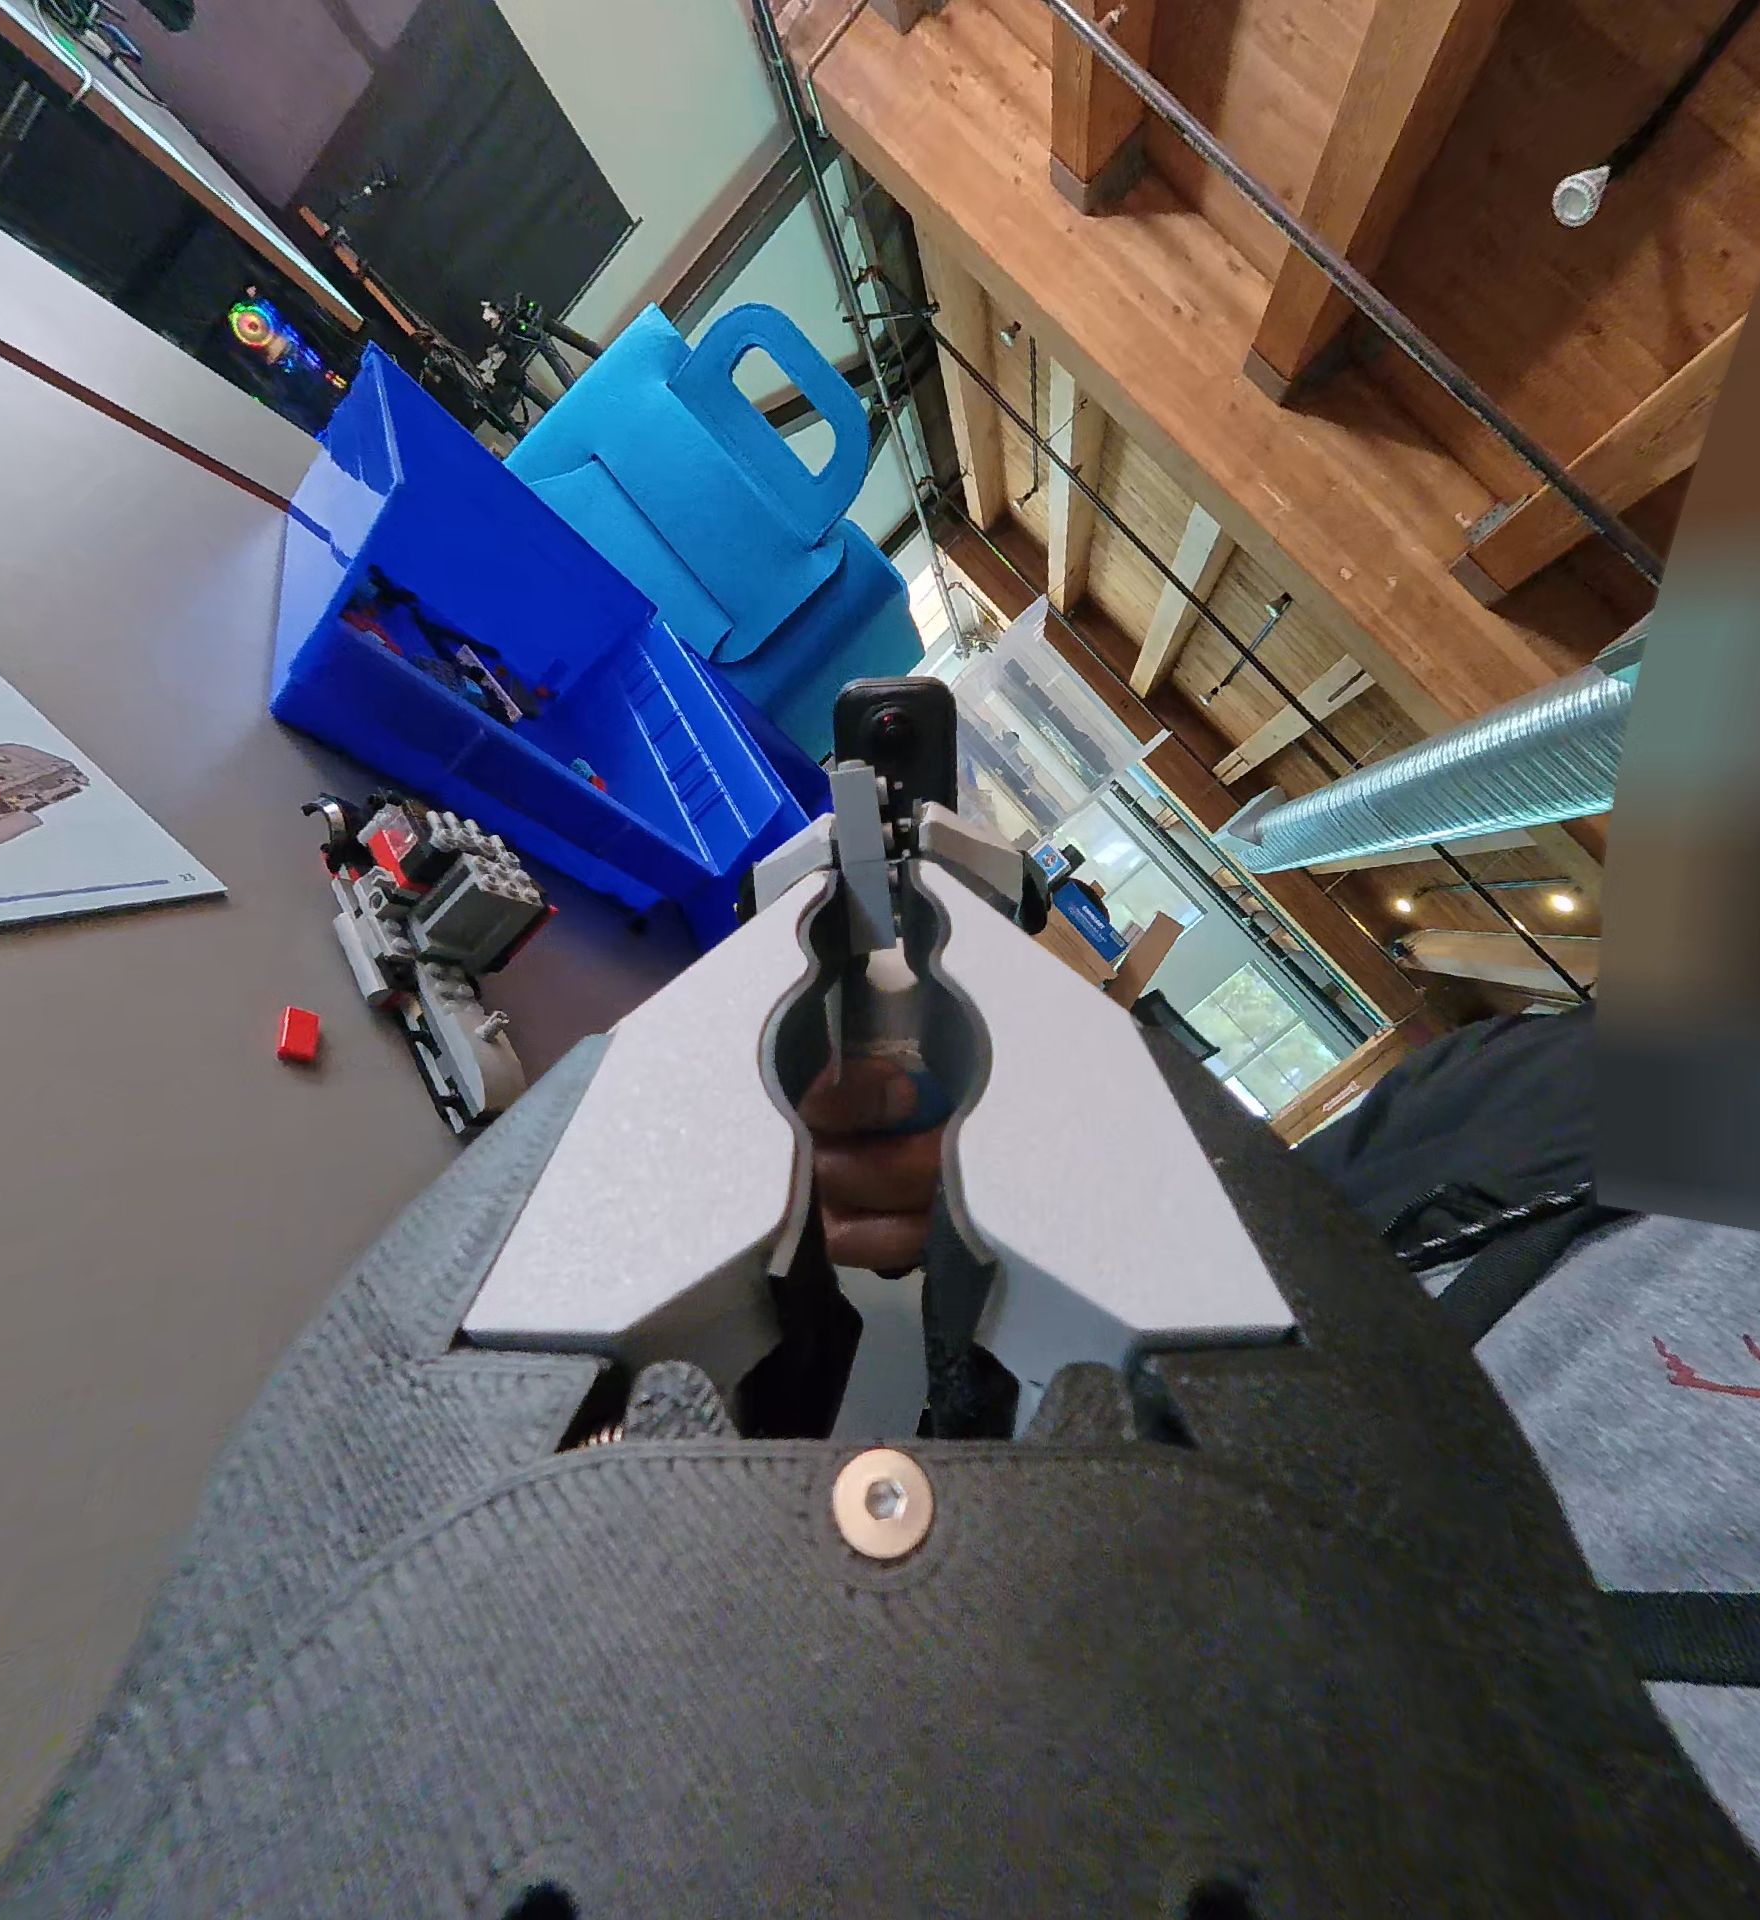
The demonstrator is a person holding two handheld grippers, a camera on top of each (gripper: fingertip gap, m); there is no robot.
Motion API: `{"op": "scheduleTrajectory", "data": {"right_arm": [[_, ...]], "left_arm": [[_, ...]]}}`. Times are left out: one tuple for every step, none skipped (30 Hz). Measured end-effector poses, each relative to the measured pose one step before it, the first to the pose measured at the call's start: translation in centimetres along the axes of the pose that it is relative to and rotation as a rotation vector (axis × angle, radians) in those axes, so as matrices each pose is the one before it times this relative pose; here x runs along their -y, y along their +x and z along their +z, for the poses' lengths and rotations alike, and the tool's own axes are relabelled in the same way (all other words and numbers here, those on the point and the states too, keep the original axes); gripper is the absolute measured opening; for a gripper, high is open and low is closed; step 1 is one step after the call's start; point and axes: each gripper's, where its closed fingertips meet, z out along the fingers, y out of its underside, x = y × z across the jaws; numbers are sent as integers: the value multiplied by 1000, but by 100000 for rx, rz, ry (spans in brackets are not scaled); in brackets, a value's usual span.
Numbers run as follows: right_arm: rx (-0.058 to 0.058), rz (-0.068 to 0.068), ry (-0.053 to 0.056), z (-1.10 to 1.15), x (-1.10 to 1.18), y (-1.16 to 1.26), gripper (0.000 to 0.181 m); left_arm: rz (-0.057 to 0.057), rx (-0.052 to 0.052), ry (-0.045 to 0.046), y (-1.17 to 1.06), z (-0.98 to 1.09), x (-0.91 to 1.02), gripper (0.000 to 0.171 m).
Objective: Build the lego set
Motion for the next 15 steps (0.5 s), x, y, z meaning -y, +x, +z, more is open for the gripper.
{"op": "scheduleTrajectory", "data": {"right_arm": [[-80,238,-8,0,2,105,12],[165,512,315,-16,12,37,13],[464,1273,532,-49,37,3,13],[554,1086,730,-89,59,-32,14],[767,700,1432,-131,215,-84,21],[541,812,1215,-127,246,-50,26],[576,622,1178,-122,283,-62,26],[482,35,268,-53,153,-59,25],[-31,-456,-917,17,-34,-7,24],[-500,-615,-782,39,-61,52,20],[-212,-348,-469,33,-48,12,14],[70,2,-113,22,-3,-3,12],[136,118,-5,1,3,2,12],[128,-156,203,-1,3,7,12],[235,-58,222,-1,-9,-13,12]], "left_arm": [[-384,177,70,-102,4,3,10],[-473,-79,172,-54,26,5,10],[-482,-112,0,-11,36,-21,10],[15,45,-107,-8,47,-48,10],[51,121,216,-11,16,20,10],[-95,-242,-15,40,-1,-2,10],[91,-184,-148,43,16,-26,10],[345,17,-353,29,30,-53,10],[445,15,-450,26,39,-61,10],[393,-99,-450,50,55,-55,10],[342,-118,-262,55,39,-32,10],[216,75,1,20,33,16,10],[42,80,42,6,1,14,10],[-94,-46,32,14,11,16,10],[63,-150,-16,26,0,-13,10]]}}
